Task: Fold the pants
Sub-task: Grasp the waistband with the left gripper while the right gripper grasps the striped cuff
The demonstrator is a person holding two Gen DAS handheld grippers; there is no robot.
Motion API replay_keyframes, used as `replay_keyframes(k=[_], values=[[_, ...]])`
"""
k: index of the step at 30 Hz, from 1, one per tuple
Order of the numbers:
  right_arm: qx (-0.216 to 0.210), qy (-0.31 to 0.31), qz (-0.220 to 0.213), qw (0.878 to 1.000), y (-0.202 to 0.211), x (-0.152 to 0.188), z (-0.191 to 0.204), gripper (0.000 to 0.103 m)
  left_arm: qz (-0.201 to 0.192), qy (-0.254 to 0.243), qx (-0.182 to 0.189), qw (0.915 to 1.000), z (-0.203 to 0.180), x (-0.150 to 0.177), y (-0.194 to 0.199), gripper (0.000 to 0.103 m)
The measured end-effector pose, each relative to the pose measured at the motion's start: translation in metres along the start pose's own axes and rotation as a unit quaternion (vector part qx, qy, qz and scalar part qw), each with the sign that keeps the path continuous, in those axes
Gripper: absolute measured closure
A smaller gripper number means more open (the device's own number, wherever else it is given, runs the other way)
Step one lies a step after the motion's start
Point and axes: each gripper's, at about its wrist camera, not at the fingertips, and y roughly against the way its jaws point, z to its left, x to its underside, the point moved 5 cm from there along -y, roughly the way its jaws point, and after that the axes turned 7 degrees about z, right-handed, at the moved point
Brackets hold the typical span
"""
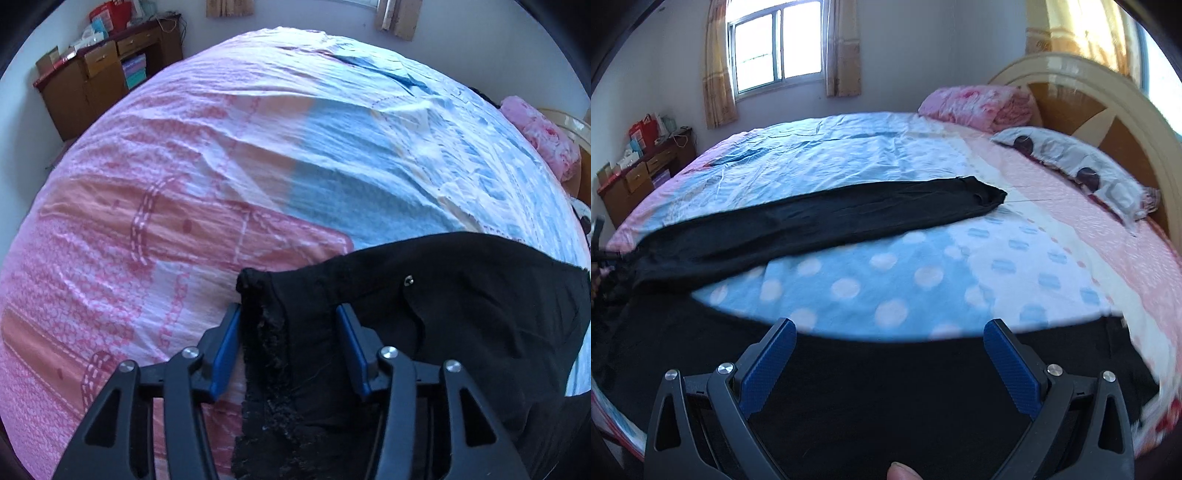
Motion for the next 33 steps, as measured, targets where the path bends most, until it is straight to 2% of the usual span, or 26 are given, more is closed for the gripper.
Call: replay_keyframes(k=[4, 7, 11, 14, 17, 22, 27, 29, 30, 31, 32, 33], values=[[-0.006, -0.036, -0.009, 0.999, -0.019, -0.053, -0.044, 0.001, 0.006, -0.009, -0.029, 0.9995, -0.008, -0.004, -0.003, 0.047], [-0.008, -0.069, 0.013, 0.998, -0.05, -0.091, -0.079, 0.003, 0.005, -0.015, -0.037, 0.9992, -0.013, -0.008, -0.006, 0.047], [-0.027, -0.124, 0.049, 0.991, -0.094, -0.126, -0.119, 0.023, 0.002, -0.02, -0.025, 0.9995, -0.012, -0.01, -0.009, 0.047], [-0.022, -0.141, 0.061, 0.988, -0.125, -0.157, -0.143, 0.023, -0.006, -0.023, -0.023, 0.9995, -0.012, -0.01, -0.01, 0.047], [-0.007, -0.144, 0.068, 0.987, -0.153, -0.184, -0.158, 0.023, -0.018, -0.029, -0.027, 0.9991, -0.012, -0.008, -0.009, 0.047], [-0.01, -0.135, 0.093, 0.986, -0.201, -0.224, -0.169, 0.023, -0.036, -0.031, -0.029, 0.9984, -0.014, -0.008, -0.01, 0.047], [-0.016, -0.13, 0.131, 0.983, -0.247, -0.24, -0.172, 0.023, -0.041, -0.032, -0.034, 0.9981, -0.016, -0.009, -0.011, 0.047], [-0.015, -0.12, 0.148, 0.982, -0.264, -0.242, -0.169, 0.027, -0.041, -0.043, -0.038, 0.9975, -0.02, -0.008, -0.008, 0.055], [-0.015, -0.116, 0.154, 0.981, -0.27, -0.243, -0.166, 0.031, -0.045, -0.053, -0.034, 0.997, -0.026, -0.01, -0.006, 0.074], [-0.026, -0.112, 0.169, 0.979, -0.279, -0.241, -0.163, 0.043, -0.047, -0.064, -0.028, 0.9964, -0.032, -0.01, -0.003, 0.082], [-0.031, -0.104, 0.189, 0.976, -0.288, -0.238, -0.159, 0.053, -0.048, -0.07, -0.037, 0.9957, -0.035, -0.01, -0.002, 0.082], [-0.015, -0.089, 0.194, 0.977, -0.29, -0.237, -0.157, 0.056, -0.047, -0.075, -0.045, 0.995, -0.038, -0.01, -0.002, 0.084]])
